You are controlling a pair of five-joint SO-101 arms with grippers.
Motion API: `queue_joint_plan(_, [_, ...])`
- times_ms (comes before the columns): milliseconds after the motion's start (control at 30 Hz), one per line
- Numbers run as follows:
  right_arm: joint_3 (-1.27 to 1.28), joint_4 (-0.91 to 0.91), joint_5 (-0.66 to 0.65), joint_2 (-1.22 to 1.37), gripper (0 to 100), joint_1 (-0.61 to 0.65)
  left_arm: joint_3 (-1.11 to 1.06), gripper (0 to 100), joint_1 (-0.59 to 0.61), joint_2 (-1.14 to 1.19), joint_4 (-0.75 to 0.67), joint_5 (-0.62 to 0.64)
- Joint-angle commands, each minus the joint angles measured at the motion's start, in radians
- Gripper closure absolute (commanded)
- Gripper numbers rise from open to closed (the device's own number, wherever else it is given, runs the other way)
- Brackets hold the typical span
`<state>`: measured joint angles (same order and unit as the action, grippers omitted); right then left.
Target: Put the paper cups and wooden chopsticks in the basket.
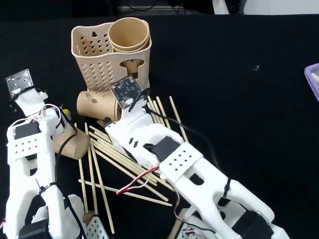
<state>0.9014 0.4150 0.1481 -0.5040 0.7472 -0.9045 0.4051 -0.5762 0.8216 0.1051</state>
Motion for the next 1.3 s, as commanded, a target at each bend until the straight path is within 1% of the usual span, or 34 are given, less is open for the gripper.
queue_joint_plan(0, [-0.03,-0.041,0.012,0.016,82.7,0.008,-0.03,78,0.008,0.006,-0.002,0.006])
queue_joint_plan(67, [-0.048,-0.049,0.015,0.074,77.3,0.005,-0.03,78,0.008,0.006,-0.002,0.006])
queue_joint_plan(167, [-0.104,-0.052,0.075,0.174,68.8,0.003,-0.031,78,0.008,0.006,-0.002,0.006])
queue_joint_plan(367, [-0.217,-0.054,0.133,0.338,71.7,0.002,-0.033,78,0.008,0.006,-0.002,0.006])
queue_joint_plan(567, [-0.274,-0.054,0.14,0.435,72.3,-0.058,-0.028,78,0.008,0.006,-0.002,0.006])
queue_joint_plan(667, [-0.282,-0.051,0.132,0.458,72.7,-0.068,-0.028,78,0.005,0.006,-0.002,0.006])
queue_joint_plan(733, [-0.282,-0.046,0.13,0.46,77.7,-0.06,-0.028,78,0.004,0.006,-0.002,0.006])
queue_joint_plan(867, [-0.282,-0.048,0.129,0.46,97.8,-0.061,-0.028,78,0.004,0.006,-0.002,0.006])
queue_joint_plan(900, [-0.28,-0.046,0.115,0.46,99.0,-0.063,-0.028,78,0.004,0.006,-0.002,0.006])
queue_joint_plan(933, [-0.275,-0.044,0.089,0.458,97.5,-0.063,-0.028,78,0.004,0.006,-0.003,0.006])
queue_joint_plan(1067, [-0.236,-0.046,0.023,0.414,98.8,-0.061,-0.03,78,0.004,0.006,-0.003,0.006])
queue_joint_plan(1167, [-0.163,-0.044,-0.003,0.311,98.8,-0.066,-0.031,78,0.002,0.006,-0.003,0.006])
queue_joint_plan(1267, [-0.068,-0.043,-0.06,0.156,98.8,-0.066,-0.031,78,0.002,0.006,-0.003,0.006])
